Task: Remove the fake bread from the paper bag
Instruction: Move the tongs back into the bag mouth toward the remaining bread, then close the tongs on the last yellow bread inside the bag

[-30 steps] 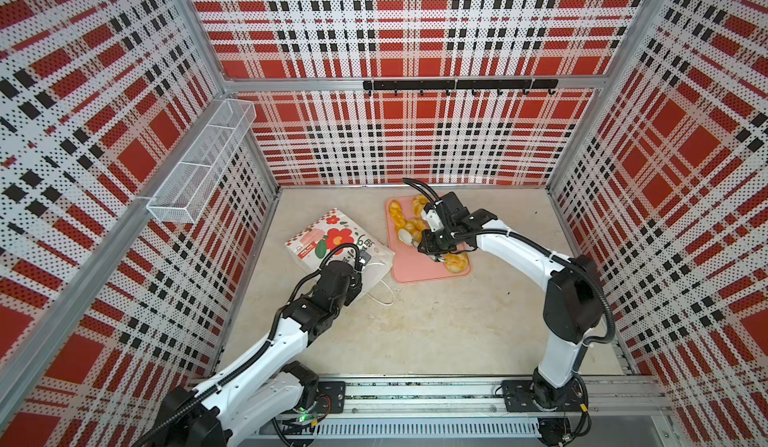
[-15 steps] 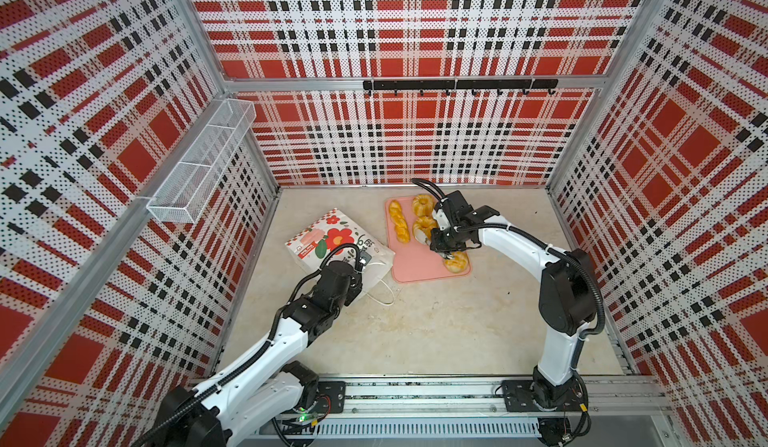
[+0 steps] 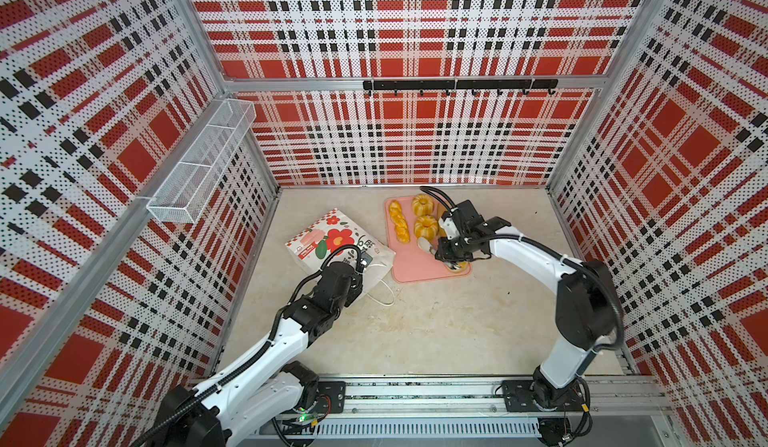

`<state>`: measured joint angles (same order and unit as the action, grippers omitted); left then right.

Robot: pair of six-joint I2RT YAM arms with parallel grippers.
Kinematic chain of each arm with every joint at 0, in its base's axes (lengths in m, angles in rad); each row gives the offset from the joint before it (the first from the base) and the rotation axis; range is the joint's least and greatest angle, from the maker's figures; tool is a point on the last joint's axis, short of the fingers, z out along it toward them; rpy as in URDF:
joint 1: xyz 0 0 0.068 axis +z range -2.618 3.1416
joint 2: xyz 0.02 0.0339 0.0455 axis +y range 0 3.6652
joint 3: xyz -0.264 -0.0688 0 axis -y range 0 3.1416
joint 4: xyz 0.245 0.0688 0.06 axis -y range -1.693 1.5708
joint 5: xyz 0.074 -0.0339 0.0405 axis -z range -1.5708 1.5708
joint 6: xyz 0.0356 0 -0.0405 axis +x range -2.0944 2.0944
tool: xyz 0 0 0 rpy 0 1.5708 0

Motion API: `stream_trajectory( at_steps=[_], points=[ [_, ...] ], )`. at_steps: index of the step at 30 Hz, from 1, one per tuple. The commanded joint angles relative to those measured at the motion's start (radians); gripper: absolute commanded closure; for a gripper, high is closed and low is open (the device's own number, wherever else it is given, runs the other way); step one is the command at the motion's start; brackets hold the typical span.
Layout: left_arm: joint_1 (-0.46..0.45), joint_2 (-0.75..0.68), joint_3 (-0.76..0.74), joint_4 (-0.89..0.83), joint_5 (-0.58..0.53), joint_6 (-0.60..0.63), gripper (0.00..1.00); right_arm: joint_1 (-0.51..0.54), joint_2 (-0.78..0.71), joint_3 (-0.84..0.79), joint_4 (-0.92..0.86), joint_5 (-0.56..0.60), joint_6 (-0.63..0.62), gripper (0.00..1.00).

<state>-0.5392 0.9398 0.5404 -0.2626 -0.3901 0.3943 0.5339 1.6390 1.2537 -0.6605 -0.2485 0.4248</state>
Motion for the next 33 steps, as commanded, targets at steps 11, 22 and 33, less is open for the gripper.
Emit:
stream_trajectory(
  at_steps=[11, 22, 33],
  points=[
    [-0.009, 0.014, -0.008, 0.020, 0.024, 0.004, 1.00, 0.259, -0.337, -0.341, 0.450, -0.071, 0.382, 0.81],
    [-0.012, 0.009, -0.020, 0.020, 0.024, 0.028, 1.00, 0.305, -0.042, -0.249, 0.685, -0.146, 0.487, 0.61],
    [-0.021, 0.012, -0.023, 0.017, 0.020, 0.035, 1.00, 0.310, 0.134, -0.154, 0.779, -0.179, 0.550, 0.51]
  ],
)
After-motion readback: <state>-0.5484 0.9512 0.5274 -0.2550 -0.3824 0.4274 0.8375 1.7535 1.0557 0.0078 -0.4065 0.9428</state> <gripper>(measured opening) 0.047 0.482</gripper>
